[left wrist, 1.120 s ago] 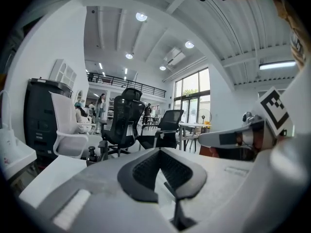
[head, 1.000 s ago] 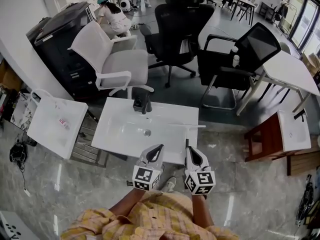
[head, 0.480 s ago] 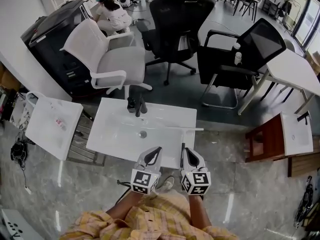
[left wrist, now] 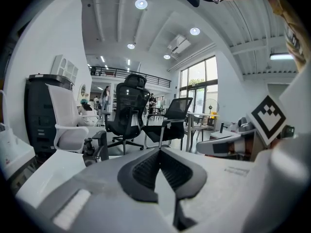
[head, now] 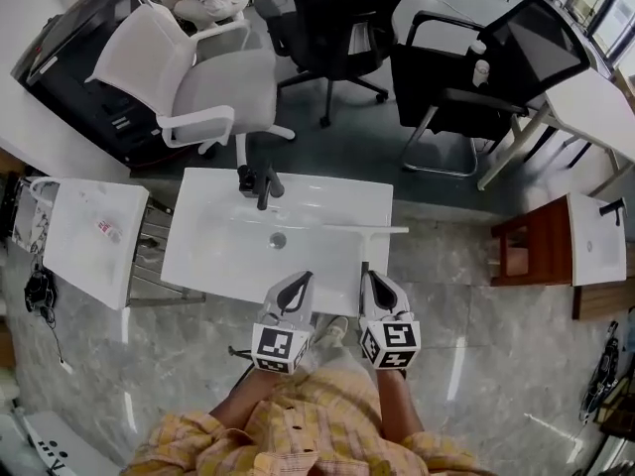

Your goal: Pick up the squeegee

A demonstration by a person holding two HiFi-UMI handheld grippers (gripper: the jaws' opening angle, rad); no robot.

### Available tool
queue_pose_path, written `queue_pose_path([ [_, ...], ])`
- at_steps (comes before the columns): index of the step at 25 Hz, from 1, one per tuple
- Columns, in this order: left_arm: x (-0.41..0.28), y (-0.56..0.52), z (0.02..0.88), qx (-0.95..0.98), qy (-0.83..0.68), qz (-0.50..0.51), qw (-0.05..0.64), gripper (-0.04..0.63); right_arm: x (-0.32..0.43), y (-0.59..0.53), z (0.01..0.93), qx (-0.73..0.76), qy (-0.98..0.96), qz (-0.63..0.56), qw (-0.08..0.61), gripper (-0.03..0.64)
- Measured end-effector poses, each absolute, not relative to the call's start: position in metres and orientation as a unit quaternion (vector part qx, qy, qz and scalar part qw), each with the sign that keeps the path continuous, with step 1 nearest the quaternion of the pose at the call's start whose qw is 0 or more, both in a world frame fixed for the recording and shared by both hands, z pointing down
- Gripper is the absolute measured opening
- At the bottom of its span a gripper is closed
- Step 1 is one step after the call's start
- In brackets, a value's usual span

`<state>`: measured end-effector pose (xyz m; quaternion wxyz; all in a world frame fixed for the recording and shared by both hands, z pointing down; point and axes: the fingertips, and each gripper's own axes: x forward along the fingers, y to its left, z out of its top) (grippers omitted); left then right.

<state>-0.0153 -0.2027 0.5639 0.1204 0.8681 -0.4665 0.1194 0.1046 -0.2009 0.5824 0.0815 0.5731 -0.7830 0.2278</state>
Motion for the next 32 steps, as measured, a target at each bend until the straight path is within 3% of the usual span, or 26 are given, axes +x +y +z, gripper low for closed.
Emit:
queue_pose_path([
  [15,-0.012,-0.225,0.611,0.868,-0.441,0.162,0.160,0.000,0.117,-0.238,0.646,0.589,-0.749,0.276,0.125,0.006],
  [32,-0.008,-0.253,0.636,0.866,-0.430,0.185,0.174,0.000,0.123,-0.280,0.719,0.601,-0.711,0.320,0.177,0.140],
])
